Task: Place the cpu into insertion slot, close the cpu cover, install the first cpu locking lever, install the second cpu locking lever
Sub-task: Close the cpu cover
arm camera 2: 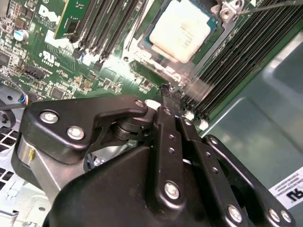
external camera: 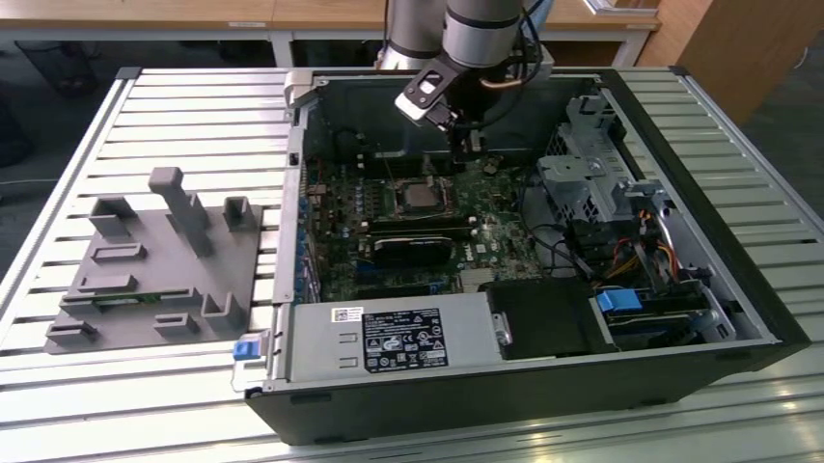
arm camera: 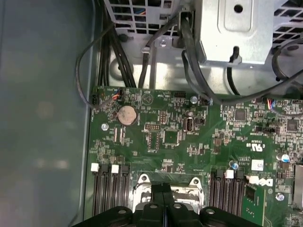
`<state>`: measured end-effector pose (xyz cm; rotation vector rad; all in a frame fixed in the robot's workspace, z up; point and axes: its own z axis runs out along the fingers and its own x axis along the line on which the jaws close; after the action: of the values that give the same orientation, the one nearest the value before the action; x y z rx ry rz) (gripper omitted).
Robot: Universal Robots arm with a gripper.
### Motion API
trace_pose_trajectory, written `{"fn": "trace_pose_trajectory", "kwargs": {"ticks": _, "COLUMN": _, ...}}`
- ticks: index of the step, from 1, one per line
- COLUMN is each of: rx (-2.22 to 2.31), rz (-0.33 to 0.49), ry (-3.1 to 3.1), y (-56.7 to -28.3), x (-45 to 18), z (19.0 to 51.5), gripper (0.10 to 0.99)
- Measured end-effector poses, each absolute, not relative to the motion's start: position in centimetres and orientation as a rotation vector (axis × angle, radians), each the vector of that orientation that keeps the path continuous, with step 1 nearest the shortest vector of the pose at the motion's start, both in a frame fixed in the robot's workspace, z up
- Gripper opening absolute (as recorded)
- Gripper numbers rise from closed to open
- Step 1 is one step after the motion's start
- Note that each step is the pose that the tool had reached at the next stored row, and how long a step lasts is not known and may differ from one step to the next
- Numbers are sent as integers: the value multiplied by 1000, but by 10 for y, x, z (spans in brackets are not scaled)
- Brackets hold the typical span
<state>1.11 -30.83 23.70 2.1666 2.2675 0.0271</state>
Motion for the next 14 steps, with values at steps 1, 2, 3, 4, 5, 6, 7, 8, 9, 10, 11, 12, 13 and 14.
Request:
{"fn": "trace_pose_trajectory", "kwargs": {"ticks": 1, "rx": 2167, "rz": 27, "ry": 2268, "y": -308, "x": 10, "z": 237, "gripper": 106}}
{"fn": "trace_pose_trajectory", "kwargs": {"ticks": 2, "rx": 2167, "rz": 27, "ry": 2268, "y": -308, "x": 9, "z": 237, "gripper": 106}}
{"fn": "trace_pose_trajectory", "kwargs": {"ticks": 3, "rx": 2167, "rz": 27, "ry": 2267, "y": -308, "x": 8, "z": 237, "gripper": 106}}
{"fn": "trace_pose_trajectory", "kwargs": {"ticks": 4, "rx": 2167, "rz": 27, "ry": 2268, "y": -308, "x": 8, "z": 236, "gripper": 106}}
{"fn": "trace_pose_trajectory", "kwargs": {"ticks": 5, "rx": 2167, "rz": 27, "ry": 2268, "y": -308, "x": 7, "z": 236, "gripper": 106}}
{"fn": "trace_pose_trajectory", "kwargs": {"ticks": 6, "rx": 2167, "rz": 27, "ry": 2268, "y": -308, "x": 6, "z": 236, "gripper": 106}}
{"fn": "trace_pose_trajectory", "kwargs": {"ticks": 7, "rx": 2167, "rz": 27, "ry": 2268, "y": -308, "x": 5, "z": 236, "gripper": 106}}
{"fn": "trace_pose_trajectory", "kwargs": {"ticks": 8, "rx": 2167, "rz": 27, "ry": 2267, "y": -308, "x": 4, "z": 235, "gripper": 106}}
{"fn": "trace_pose_trajectory", "kwargs": {"ticks": 9, "rx": 2167, "rz": 27, "ry": 2267, "y": -308, "x": 3, "z": 235, "gripper": 106}}
{"fn": "trace_pose_trajectory", "kwargs": {"ticks": 10, "rx": 2167, "rz": 27, "ry": 2268, "y": -308, "x": 3, "z": 235, "gripper": 106}}
{"fn": "trace_pose_trajectory", "kwargs": {"ticks": 11, "rx": 2167, "rz": 27, "ry": 2268, "y": -308, "x": 2, "z": 234, "gripper": 106}}
{"fn": "trace_pose_trajectory", "kwargs": {"ticks": 12, "rx": 2167, "rz": 25, "ry": 2269, "y": -308, "x": 2, "z": 233, "gripper": 106}}
{"fn": "trace_pose_trajectory", "kwargs": {"ticks": 13, "rx": 2169, "rz": 23, "ry": 2270, "y": -308, "x": 2, "z": 232, "gripper": 106}}
{"fn": "trace_pose_trajectory", "kwargs": {"ticks": 14, "rx": 2170, "rz": 21, "ry": 2271, "y": -308, "x": 2, "z": 230, "gripper": 106}}
